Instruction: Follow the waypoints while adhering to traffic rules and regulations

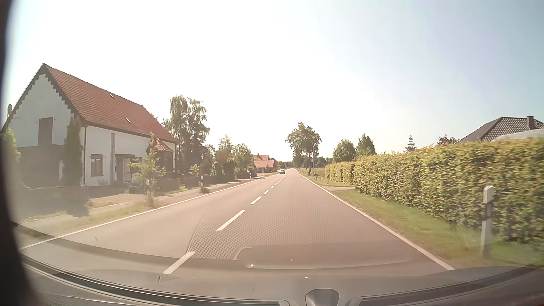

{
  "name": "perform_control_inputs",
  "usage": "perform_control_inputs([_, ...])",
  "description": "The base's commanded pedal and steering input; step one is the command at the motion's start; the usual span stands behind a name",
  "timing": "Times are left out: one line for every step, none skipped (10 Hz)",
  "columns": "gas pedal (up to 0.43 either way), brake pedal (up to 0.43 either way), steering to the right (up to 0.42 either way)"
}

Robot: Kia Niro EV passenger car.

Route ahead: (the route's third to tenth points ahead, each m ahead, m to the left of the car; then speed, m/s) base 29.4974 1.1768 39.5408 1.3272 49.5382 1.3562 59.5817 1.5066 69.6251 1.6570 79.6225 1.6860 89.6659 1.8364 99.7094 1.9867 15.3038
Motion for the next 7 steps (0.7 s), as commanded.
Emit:
perform_control_inputs([0.299,0.006,0.0])
perform_control_inputs([0.299,0.006,-0.001])
perform_control_inputs([0.299,0.006,0.0])
perform_control_inputs([0.299,0.006,0.0])
perform_control_inputs([0.299,0.006,0.0])
perform_control_inputs([0.299,0.006,0.0])
perform_control_inputs([0.299,0.006,0.0])
